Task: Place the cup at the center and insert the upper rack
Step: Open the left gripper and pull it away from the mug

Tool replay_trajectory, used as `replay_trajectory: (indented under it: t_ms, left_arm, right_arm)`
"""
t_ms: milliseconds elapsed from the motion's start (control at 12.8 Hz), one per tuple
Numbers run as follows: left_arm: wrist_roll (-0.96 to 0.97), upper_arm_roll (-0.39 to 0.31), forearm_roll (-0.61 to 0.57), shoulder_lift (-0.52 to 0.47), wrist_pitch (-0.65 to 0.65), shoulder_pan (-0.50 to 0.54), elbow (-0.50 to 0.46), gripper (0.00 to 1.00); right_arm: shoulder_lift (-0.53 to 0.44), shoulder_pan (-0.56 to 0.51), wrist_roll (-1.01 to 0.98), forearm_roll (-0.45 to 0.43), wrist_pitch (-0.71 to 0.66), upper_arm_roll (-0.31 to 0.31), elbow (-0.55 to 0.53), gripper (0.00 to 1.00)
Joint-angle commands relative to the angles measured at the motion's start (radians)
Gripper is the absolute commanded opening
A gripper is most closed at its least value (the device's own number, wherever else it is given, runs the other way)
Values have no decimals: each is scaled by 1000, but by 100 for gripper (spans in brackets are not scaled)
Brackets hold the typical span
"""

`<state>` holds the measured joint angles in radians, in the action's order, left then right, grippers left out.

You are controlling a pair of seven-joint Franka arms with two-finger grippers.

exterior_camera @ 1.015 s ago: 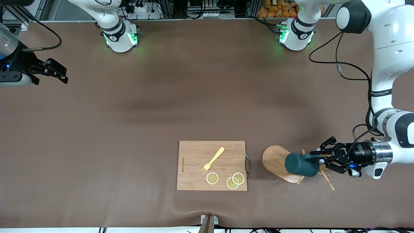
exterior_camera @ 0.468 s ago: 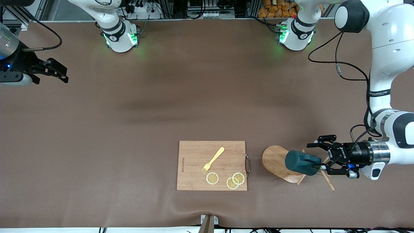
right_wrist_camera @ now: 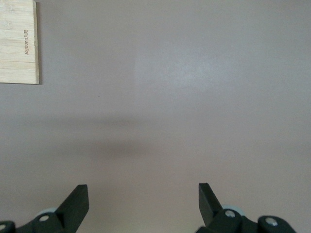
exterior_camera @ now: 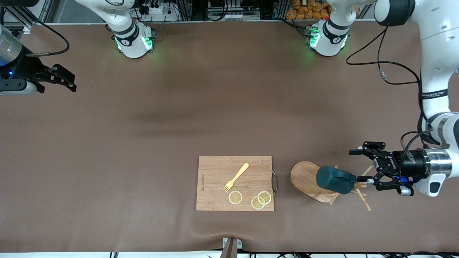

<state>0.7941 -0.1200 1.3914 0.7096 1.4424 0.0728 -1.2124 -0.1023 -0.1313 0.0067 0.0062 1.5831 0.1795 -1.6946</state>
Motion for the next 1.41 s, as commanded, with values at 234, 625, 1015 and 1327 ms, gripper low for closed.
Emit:
replay_trajectory:
  t_ms: [234, 625, 1015, 1327]
  left_arm:
    - [94, 0, -63, -142, -4, -62, -18, 100]
    - [108, 3, -308, -269, -5, -161, -19, 100]
    - [42, 3, -708, -366, -7, -261, -21, 100]
    - [-81, 35, -1006, -369, -25, -283, -24, 100]
  right_arm:
    - [-17, 1, 2, 0, -6, 0, -7, 100]
    - [-19, 2, 4, 0, -6, 6, -4, 100]
    - [-19, 2, 4, 0, -6, 8, -4, 100]
    - [-19, 2, 4, 0, -5, 6, -4, 100]
